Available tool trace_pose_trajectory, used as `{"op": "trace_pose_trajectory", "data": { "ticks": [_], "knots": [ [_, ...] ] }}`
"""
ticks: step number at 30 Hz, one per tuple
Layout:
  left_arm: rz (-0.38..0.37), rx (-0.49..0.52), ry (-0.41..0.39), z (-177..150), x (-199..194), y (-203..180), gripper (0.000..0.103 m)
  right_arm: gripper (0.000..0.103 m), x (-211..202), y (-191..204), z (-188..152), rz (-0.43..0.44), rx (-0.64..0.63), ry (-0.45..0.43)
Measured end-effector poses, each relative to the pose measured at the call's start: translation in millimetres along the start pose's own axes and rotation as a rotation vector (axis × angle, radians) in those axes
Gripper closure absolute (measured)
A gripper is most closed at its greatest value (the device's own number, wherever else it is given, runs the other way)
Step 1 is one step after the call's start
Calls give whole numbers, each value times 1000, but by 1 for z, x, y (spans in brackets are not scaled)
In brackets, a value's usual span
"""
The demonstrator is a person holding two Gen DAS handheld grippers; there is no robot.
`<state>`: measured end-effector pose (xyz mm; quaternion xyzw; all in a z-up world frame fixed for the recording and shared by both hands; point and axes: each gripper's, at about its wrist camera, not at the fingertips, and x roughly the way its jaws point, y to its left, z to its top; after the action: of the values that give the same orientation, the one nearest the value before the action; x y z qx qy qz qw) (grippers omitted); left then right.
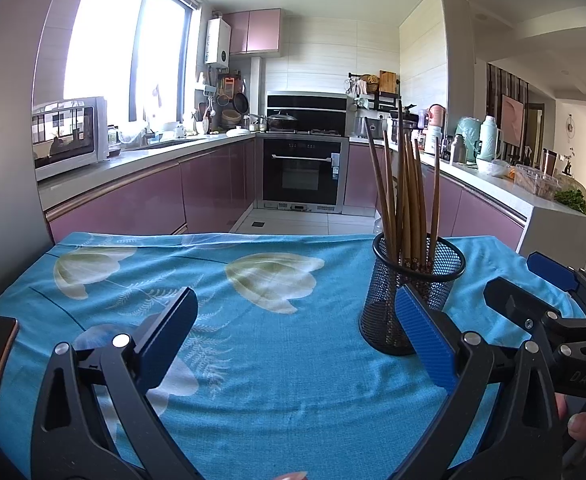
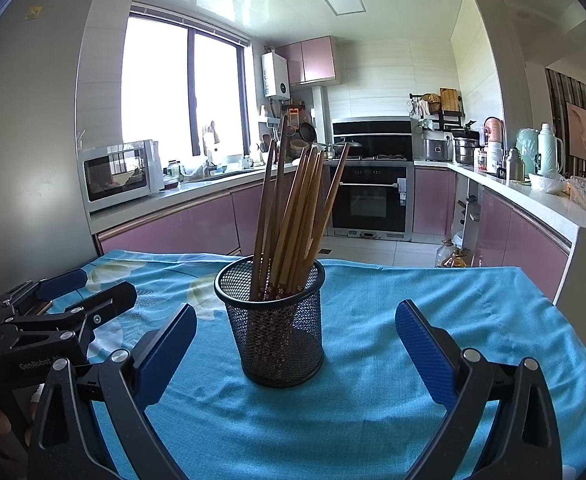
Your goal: Organize utensils
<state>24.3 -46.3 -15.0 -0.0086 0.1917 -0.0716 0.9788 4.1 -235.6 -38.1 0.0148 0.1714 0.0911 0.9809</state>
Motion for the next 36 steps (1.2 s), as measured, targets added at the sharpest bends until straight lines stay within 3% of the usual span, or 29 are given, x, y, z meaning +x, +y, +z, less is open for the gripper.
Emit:
{"op": "trace_pose_trajectory", "data": {
  "ticks": [36],
  "knots": [
    [-11, 27, 13, -1, 0, -4, 6, 7, 0, 2, -2, 9, -1, 16]
  ]
}}
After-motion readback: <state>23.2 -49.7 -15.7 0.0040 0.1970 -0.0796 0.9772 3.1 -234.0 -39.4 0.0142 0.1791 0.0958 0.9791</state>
